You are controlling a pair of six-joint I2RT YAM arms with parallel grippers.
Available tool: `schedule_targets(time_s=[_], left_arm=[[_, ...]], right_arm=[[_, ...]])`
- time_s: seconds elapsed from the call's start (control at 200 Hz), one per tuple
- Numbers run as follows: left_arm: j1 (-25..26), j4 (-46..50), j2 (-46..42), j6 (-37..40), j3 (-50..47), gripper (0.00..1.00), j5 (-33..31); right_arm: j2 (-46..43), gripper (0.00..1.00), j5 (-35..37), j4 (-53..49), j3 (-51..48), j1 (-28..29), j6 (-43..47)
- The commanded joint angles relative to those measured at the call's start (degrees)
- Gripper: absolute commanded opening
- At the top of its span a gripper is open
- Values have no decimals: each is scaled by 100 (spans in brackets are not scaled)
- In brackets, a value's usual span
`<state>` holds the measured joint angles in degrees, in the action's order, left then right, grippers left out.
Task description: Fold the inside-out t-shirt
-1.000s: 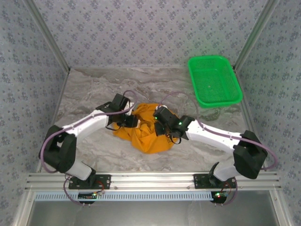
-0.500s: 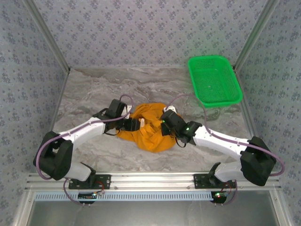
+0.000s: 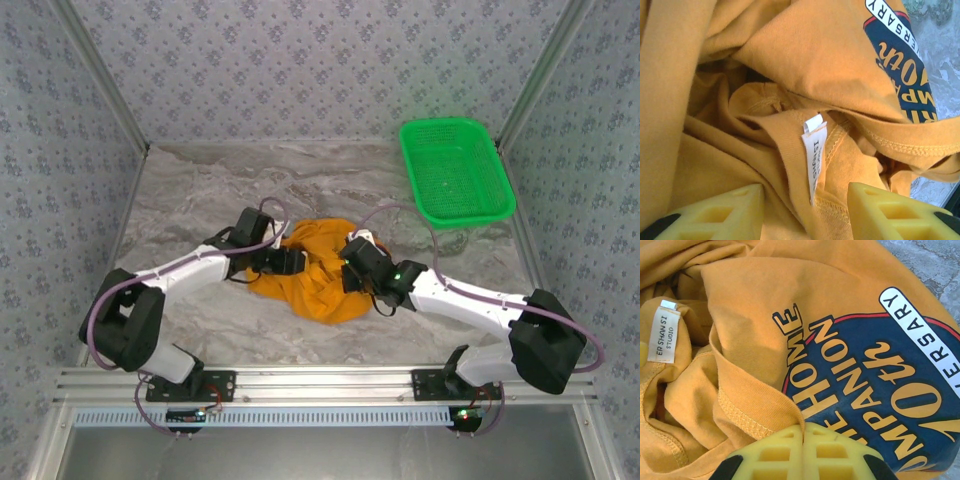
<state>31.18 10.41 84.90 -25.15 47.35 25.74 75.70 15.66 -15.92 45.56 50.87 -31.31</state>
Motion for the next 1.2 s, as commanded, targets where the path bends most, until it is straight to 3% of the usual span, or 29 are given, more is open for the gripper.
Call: schedule_targets(time_s=[0.0,0.2,0.43,0.565,0.78,0.885,0.969,1.094,1.194], left_arm=[[-1,-97,53,-35,314,46,-2],[2,56,-74,20,458,45,-279],[21,-76,396,-63,511,42,-39],[71,-259,414,-169,489,30,120],[243,-598,716,-305,537,36,590],[284,-669,1028,-413,562,16,687],[271,-242,963,-204,700,0,321],[53,755,596,291,1326,0,-133],[-325,1719,441,714,2511,0,-228]], right_arm=[[-24,0,-15,79,-39,-25,-156],[-36,0,-16,68,-30,-28,-156],[32,0,-98,119,5,-53,-165],[29,0,-107,108,18,-68,-165],[83,0,-187,82,54,-99,-190],[115,0,-140,109,64,-108,-226],[226,0,-59,109,115,-153,-249],[348,0,-229,386,479,-859,391],[484,0,-359,718,1247,-1600,850]])
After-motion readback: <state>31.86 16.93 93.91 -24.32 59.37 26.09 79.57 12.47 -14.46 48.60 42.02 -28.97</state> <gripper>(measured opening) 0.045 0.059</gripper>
